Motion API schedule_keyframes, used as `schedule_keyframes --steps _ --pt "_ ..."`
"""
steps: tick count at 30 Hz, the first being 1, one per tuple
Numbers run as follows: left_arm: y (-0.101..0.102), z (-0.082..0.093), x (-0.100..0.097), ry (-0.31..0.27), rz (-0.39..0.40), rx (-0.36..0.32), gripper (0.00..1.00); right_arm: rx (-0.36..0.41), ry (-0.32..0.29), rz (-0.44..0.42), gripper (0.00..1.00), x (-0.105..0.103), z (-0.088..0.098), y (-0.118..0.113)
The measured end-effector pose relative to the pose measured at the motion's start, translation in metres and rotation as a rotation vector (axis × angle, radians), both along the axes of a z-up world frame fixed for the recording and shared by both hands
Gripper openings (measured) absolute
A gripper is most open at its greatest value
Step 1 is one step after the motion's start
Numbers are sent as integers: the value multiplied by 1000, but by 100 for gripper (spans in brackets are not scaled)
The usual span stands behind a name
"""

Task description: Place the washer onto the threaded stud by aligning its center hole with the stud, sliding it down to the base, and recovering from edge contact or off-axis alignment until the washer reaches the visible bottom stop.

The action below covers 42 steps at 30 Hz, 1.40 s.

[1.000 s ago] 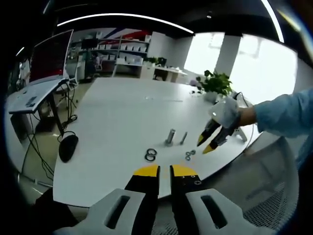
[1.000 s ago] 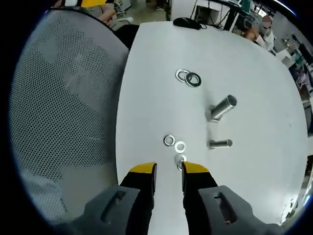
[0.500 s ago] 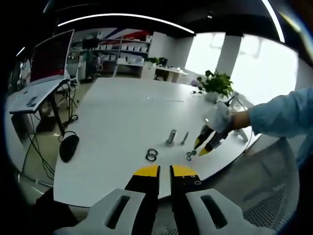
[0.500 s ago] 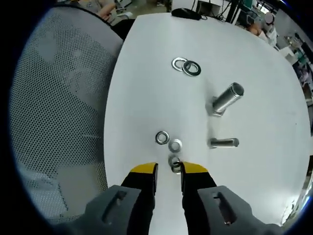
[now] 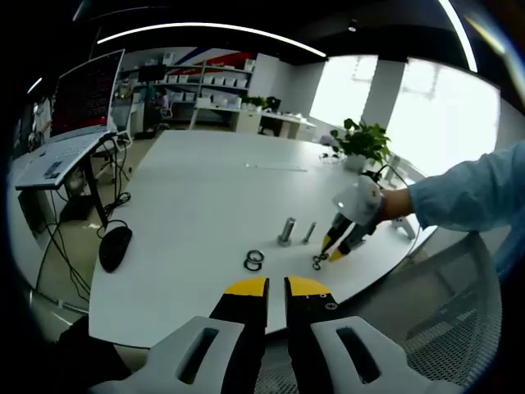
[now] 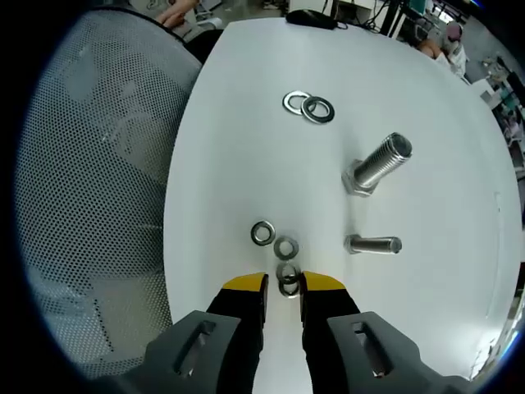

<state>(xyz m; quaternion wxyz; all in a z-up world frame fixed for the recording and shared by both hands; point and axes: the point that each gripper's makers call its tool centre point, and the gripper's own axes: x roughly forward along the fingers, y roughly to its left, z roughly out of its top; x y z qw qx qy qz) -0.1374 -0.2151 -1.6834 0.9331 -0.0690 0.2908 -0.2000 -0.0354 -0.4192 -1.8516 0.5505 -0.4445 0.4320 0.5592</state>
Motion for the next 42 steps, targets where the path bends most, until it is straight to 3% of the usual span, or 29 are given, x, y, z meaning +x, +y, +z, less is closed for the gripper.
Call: schedule_keyframes --steps 25,42 --pt "0 1 0 -5 3 -6 5 -21 -5 5 18 2 -3 2" --pt "0 1 0 -5 4 -11 5 3 -7 -48 14 6 1 0"
